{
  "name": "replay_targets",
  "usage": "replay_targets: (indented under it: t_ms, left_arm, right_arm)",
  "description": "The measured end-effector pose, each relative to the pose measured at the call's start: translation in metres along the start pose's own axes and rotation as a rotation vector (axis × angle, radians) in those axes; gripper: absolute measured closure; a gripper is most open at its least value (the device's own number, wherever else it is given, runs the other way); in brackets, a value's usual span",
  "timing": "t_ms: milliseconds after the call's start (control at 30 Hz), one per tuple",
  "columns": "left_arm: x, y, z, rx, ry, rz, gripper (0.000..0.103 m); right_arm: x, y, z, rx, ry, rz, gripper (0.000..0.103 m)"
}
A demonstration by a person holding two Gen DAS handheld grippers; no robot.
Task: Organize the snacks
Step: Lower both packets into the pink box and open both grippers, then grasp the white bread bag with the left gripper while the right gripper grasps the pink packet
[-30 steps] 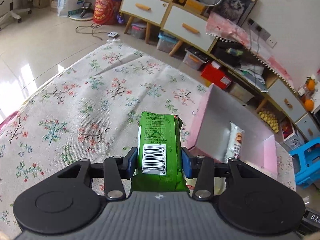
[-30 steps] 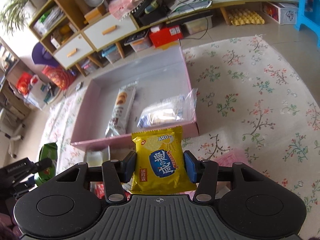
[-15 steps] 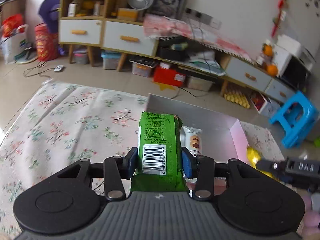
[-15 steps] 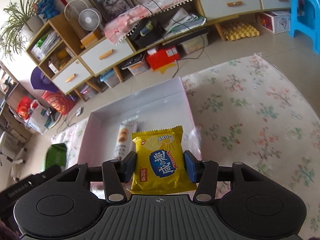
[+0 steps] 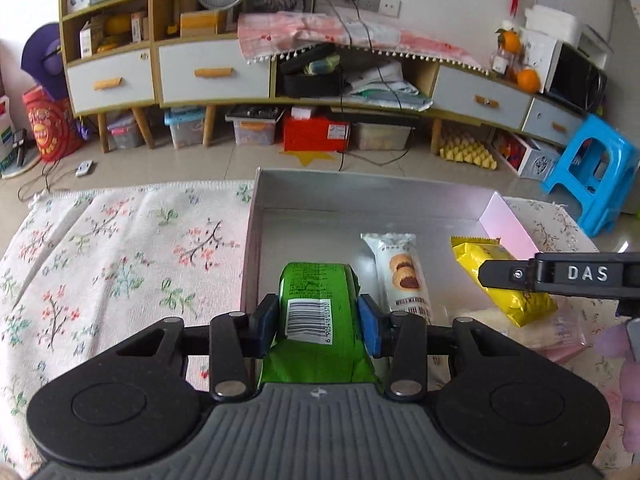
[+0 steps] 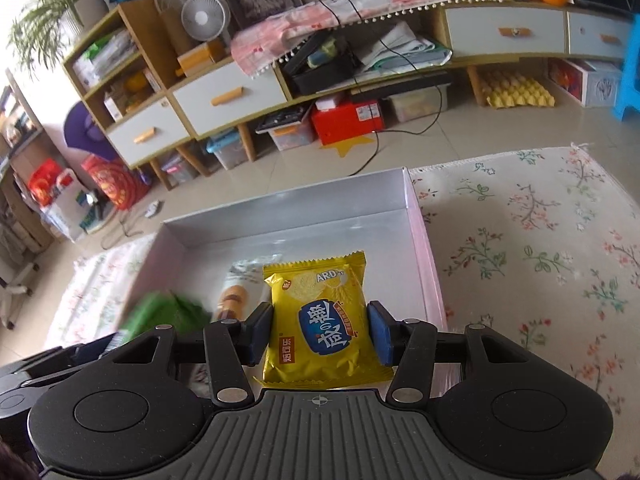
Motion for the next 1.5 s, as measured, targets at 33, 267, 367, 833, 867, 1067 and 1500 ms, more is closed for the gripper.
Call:
replay_targets:
  t_ms: [33, 267, 367, 833, 867, 1067, 1500]
  left_arm:
    - [0.0, 0.001, 0.0, -0.005, 0.001, 0.007, 0.064]
    - [-0.004, 0.002, 0.004, -0.028, 0.017, 0.024, 0.064]
    - [-0.002, 0.003, 0.005, -0.035, 0.024, 0.015, 0.064]
    - [-0.008, 0.014, 0.015, -0.064, 0.044, 0.036, 0.065]
    - [-0.01, 0.016, 0.017, -0.065, 0.045, 0.044, 0.065]
    - [-0.016, 0.024, 0.027, -0.062, 0.053, 0.068, 0.064]
    - [-0.024, 0.017, -0.018, -0.049, 0.063, 0.092, 0.021]
  right_arm:
    - [-0.001, 0.001, 0.002, -0.004, 0.005, 0.003, 0.053]
    - [-0.008, 0.004, 0.013, -0.023, 0.024, 0.042, 0.053]
    - [-0.005, 0.004, 0.017, -0.023, 0.018, 0.021, 0.052]
    - [-0.009, 0.01, 0.016, -0.057, 0.019, 0.035, 0.052]
    - [-0.009, 0.011, 0.016, -0.058, 0.021, 0.033, 0.052]
    - [-0.009, 0.015, 0.011, -0.071, 0.039, 0.037, 0.052]
    - [0.005, 0.022, -0.036, -0.077, 0.045, 0.027, 0.022]
Point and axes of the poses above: each gripper's, at about its wrist camera, not at the fingertips, and z roughly the way its jaws point, x to its left, y to its top, the point moved 3 cm from there along z, roughly the way its jaws point, and after that the axes turned 11 degrees about y, right-handed, at the moved point
